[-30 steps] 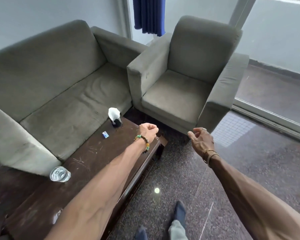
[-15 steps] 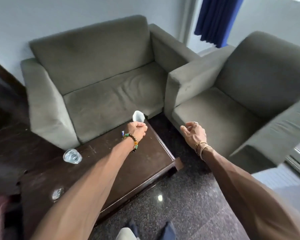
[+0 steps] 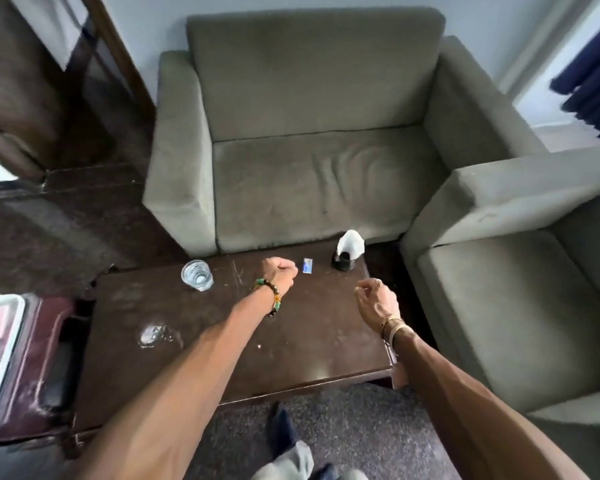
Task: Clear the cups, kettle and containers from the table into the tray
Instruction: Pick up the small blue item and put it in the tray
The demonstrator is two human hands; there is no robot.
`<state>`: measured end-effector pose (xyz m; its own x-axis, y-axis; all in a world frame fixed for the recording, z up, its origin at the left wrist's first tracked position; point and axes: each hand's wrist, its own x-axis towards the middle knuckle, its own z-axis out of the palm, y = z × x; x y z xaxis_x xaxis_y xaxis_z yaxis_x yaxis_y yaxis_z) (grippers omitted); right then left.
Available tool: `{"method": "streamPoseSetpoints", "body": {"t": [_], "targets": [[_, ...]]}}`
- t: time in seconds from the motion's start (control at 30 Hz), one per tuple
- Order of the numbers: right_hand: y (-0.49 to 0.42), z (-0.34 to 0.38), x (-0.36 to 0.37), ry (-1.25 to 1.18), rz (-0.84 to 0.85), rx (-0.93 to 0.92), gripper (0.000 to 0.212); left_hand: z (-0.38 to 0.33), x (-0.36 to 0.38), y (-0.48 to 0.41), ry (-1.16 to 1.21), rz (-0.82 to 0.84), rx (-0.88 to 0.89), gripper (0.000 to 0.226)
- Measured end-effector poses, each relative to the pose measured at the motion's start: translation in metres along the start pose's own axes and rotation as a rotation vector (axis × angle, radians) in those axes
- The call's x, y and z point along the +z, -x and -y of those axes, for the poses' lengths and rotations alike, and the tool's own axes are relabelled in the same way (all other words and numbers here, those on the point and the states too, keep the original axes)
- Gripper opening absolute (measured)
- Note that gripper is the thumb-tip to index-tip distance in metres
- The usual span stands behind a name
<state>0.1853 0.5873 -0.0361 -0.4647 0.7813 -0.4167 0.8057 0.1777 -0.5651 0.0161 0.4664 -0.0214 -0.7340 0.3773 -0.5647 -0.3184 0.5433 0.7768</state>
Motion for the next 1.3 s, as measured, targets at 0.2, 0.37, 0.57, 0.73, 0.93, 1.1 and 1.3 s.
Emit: {"method": "streamPoseSetpoints", "body": {"t": [0.2,0.37,0.57,0.73,0.93,1.1,1.3], "targets": [[-0.044,0.049,0.018,0.024,0.055,-0.066,0.027,-0.007,-0.020,-0.041,0.100,-0.039,-0.033,0.012],[-0.082,0.068,0.048,0.060,0.124,-0.101,0.026,0.013,-0.017,-0.081,0.147,-0.113,-0.100,0.009],[-0.132,0.039,0.113,0.162,0.282,-0.086,0.016,0.078,0.015,-0.139,0.203,-0.184,-0.244,0.009],[-0.181,0.007,0.158,0.167,0.313,0.009,0.028,0.126,0.052,-0.178,0.354,-0.140,-0.372,0.012],[-0.240,0.011,0.187,0.200,0.325,-0.066,0.036,0.149,0.089,-0.220,0.480,-0.169,-0.484,0.025],[-0.286,0.012,0.215,0.133,0.274,-0.067,0.022,0.156,0.112,-0.263,0.621,-0.113,-0.563,0.020],[-0.308,-0.007,0.246,0.155,0.263,-0.060,0.031,0.176,0.142,-0.297,0.692,-0.071,-0.538,0.039]]}}
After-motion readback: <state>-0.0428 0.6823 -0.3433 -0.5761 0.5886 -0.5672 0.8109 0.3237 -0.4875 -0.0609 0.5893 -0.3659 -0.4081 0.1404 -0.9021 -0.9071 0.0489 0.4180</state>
